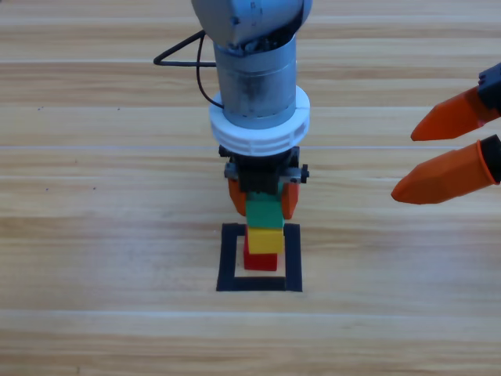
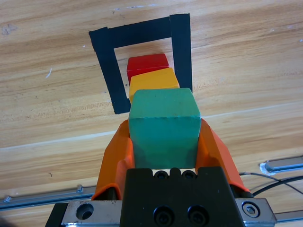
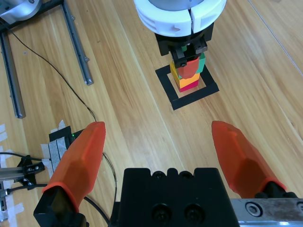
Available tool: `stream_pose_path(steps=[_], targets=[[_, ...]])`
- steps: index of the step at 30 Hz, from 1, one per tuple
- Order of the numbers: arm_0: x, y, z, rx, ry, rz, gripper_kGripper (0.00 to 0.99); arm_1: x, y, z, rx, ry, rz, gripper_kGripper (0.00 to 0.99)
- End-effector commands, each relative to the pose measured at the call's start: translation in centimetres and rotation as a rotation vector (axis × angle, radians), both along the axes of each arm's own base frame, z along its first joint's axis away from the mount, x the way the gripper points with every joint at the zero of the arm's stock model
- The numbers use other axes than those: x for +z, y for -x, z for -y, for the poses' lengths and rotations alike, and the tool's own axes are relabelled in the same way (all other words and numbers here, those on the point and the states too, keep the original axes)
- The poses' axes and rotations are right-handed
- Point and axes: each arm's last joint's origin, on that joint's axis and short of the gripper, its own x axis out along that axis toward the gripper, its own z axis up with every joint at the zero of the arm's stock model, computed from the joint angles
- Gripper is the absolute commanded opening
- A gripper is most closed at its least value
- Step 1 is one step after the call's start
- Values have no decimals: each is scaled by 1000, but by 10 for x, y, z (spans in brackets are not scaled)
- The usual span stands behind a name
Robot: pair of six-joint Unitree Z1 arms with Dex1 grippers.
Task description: Stack the blocks in the rectangular block: red at the bottom, yellow in the middle, green on top
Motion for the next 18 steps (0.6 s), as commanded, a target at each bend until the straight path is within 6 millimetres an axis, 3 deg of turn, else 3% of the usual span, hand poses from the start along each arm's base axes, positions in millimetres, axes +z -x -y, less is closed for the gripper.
stream_pose_path(steps=[1,3,5,7,8,18], targets=[[-35,1,10,-28,-78,-49,34,-8,6,-2,26,14,-2,986],[-33,1,10,-28,-74,-48,169,-8,6,-2,26,14,-2,986],[-30,2,9,-28,-68,-43,460,-8,6,-2,25,15,-1,986],[-26,3,8,-27,-64,-39,907,-8,6,-2,26,14,-2,986],[-25,4,8,-27,-62,-39,986,-8,6,-2,26,14,-2,986],[-10,8,1,-28,-49,-16,990,-8,6,-2,26,14,-2,986]])
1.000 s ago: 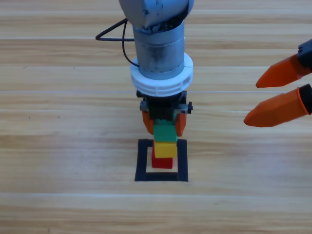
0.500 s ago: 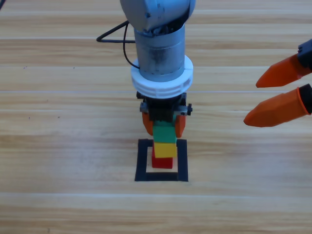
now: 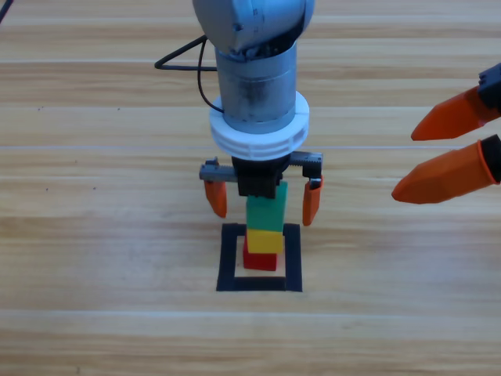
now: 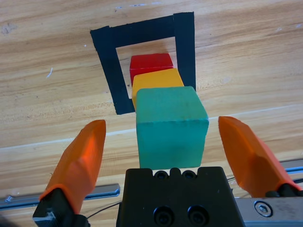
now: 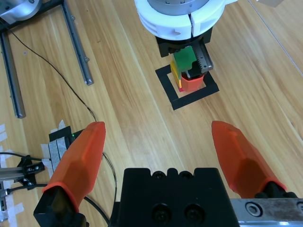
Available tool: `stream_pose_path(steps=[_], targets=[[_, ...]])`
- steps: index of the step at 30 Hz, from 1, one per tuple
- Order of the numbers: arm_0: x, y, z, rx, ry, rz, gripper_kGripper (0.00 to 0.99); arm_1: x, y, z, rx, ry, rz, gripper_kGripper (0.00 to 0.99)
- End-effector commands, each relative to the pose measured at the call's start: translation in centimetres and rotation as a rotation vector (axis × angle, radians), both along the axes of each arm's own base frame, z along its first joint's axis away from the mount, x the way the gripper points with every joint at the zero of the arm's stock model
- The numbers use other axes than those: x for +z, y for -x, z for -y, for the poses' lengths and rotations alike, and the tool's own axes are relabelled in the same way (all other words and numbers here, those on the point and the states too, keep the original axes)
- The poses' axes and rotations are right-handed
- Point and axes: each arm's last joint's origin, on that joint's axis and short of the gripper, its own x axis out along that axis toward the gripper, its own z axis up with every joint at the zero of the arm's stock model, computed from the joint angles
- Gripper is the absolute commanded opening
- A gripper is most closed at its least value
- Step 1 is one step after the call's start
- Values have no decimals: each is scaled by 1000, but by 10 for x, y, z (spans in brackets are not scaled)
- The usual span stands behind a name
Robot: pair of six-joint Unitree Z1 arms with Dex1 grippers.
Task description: Stack the blocks in the rectangular block: red at the bottom, yellow in the middle, green on top
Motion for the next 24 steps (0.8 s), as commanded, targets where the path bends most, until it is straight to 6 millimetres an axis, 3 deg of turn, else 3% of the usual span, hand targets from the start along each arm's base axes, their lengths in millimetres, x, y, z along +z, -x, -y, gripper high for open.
stream_pose_path(steps=[1,4,6,7,11,15,17,19,22,24], targets=[[2,10,-1,-25,-30,4,990,-8,6,-2,26,14,-2,986],[30,13,-12,-19,13,53,990,-8,6,-2,26,14,-2,986],[62,20,-29,-8,58,105,990,-9,6,-1,26,15,-3,986],[87,28,-40,-2,92,154,990,-9,6,-1,26,15,-3,986],[157,56,-77,-3,198,311,990,-9,7,-1,26,16,-4,986],[210,88,-120,-12,250,488,990,-9,7,-1,26,16,-4,986],[221,98,-135,-40,258,571,990,-9,7,-1,26,16,-4,986],[215,108,-152,-98,309,659,990,-9,7,-1,26,16,-4,986],[189,113,-182,-239,440,700,990,-9,7,-1,27,15,-5,986],[164,112,-181,-370,566,710,990,-9,7,-2,28,13,-6,986]])
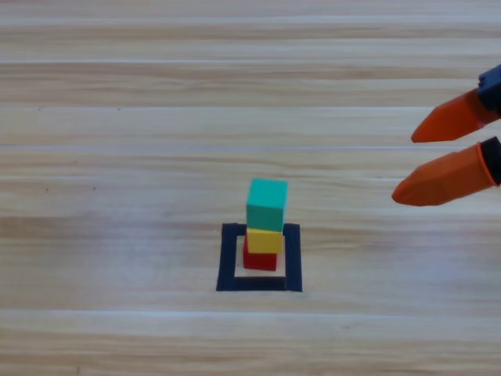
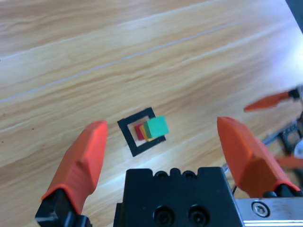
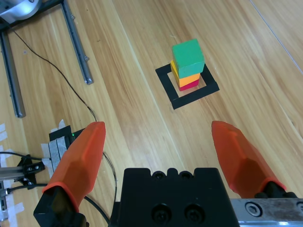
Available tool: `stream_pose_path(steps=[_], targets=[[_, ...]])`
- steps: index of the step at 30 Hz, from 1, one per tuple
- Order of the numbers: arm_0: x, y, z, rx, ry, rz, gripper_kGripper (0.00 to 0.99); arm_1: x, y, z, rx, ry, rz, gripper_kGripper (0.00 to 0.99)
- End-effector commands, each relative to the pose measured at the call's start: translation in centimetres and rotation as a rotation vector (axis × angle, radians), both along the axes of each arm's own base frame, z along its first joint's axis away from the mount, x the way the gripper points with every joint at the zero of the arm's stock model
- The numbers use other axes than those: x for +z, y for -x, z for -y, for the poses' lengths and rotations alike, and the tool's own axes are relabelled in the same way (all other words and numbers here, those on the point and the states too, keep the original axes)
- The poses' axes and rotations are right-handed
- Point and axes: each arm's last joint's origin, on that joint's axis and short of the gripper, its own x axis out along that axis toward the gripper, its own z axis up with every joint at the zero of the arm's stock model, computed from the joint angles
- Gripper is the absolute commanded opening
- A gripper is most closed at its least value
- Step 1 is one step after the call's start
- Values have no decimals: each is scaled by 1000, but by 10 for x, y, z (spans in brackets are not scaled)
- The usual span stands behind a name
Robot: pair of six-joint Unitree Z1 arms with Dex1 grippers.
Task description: Stack the blocks in the rectangular block: red at the bottom, yellow in the middle, green on top
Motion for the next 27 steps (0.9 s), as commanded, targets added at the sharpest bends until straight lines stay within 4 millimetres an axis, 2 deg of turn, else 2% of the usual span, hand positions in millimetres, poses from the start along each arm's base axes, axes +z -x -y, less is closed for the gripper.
stream_pose_path(steps=[1,3,5,8,12,17,27], targets=[[-53,-3,-26,-300,128,45,990,-7,7,-2,30,10,-2,986],[-75,-13,-14,-349,124,26,990,-5,11,-8,54,6,6,986],[-87,-3,-6,-396,116,36,990,-1,19,-18,82,19,38,986],[-98,10,-18,-395,112,45,990,6,36,-33,129,38,96,986],[-102,18,-25,-403,107,39,990,21,45,-36,157,27,107,988],[-108,14,-22,-391,98,20,990,36,52,-28,157,8,124,986],[-115,14,-24,-374,80,4,990,27,50,-28,139,49,127,988]])
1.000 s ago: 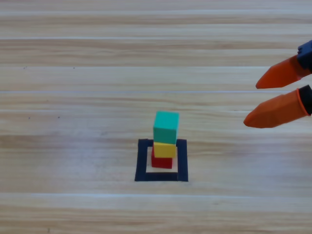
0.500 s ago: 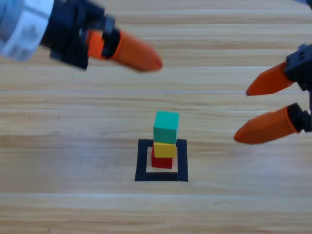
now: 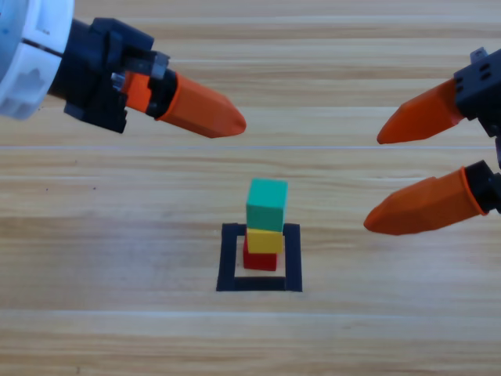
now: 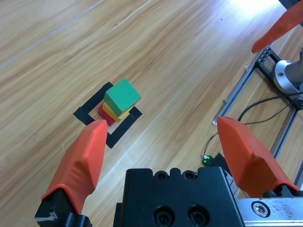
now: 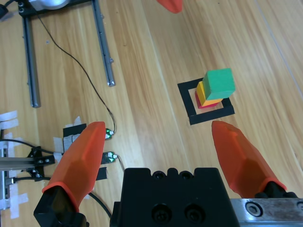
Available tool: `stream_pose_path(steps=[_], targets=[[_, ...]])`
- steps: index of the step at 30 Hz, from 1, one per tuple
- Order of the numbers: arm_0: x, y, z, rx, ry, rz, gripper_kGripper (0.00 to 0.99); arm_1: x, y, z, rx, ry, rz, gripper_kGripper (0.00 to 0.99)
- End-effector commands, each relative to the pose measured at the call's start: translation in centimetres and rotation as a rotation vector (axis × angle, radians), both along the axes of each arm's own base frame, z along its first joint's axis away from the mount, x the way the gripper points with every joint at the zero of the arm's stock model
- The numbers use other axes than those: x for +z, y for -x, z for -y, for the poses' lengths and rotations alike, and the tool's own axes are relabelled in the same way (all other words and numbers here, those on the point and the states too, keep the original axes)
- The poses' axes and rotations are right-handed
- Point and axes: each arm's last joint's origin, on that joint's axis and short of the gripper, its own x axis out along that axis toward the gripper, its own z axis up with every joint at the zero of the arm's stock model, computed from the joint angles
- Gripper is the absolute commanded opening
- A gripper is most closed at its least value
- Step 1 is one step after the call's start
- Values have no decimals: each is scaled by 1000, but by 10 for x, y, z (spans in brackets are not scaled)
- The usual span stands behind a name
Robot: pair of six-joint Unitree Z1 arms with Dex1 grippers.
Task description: Stack the blocks in the rectangular block: red at the bottom, yellow in the middle, green on top
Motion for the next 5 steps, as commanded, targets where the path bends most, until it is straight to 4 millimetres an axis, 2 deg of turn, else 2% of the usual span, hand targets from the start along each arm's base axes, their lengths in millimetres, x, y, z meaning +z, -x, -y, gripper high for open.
stream_pose_path(steps=[1,5], targets=[[-6,2,0,5,-16,-6,990,-4,10,6,-2,38,20,988],[-6,2,0,5,-13,-3,990,-7,9,4,-6,51,18,988]])
